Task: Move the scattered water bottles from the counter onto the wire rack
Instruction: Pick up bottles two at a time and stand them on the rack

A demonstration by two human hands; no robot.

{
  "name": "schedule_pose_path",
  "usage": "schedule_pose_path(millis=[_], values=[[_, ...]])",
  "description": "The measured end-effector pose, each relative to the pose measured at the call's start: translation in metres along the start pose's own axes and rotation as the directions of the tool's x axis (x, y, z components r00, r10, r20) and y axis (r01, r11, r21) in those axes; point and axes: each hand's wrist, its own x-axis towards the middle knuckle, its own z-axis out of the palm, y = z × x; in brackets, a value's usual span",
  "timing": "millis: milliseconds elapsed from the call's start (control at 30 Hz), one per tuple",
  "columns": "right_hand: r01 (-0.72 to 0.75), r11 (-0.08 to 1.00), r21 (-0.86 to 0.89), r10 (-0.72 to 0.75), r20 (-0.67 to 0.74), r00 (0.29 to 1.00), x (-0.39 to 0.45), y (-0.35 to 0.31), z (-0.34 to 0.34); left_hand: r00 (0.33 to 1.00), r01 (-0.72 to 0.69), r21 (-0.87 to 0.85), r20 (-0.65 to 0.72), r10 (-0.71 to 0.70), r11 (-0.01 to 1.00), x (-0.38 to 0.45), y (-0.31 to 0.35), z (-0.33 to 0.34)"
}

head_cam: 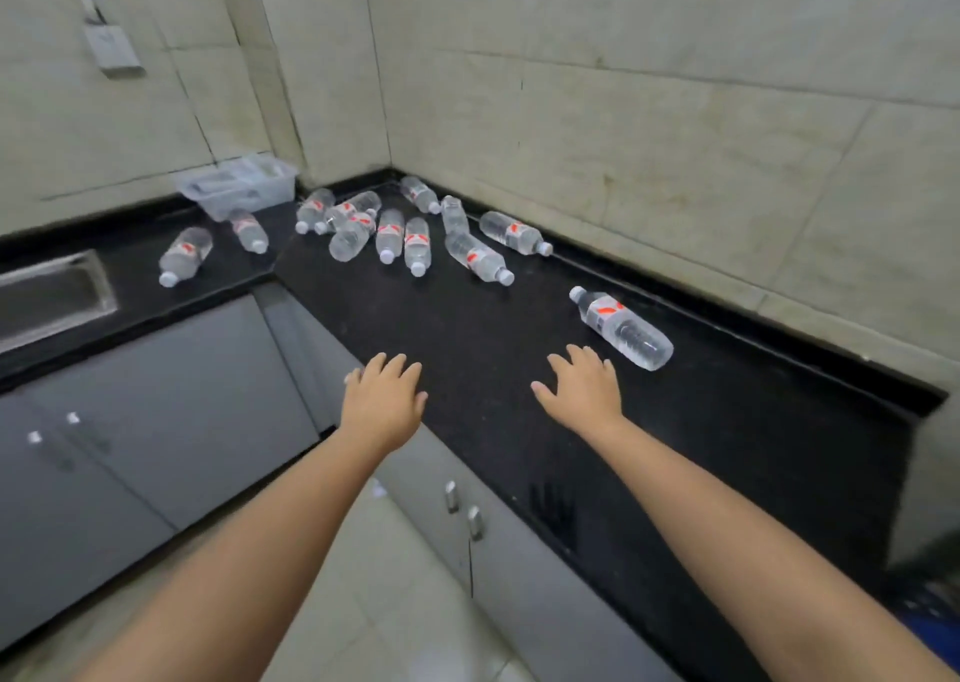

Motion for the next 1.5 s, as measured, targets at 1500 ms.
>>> schedule_pose_path(millis=[1500], values=[[-0.752,0.646,0.129,0.654,0.414,0.633,0.226,-0.021,0.078,0.452,-0.88,0.014,0.331,0.828,0.475,0.562,-0.002,0.059]])
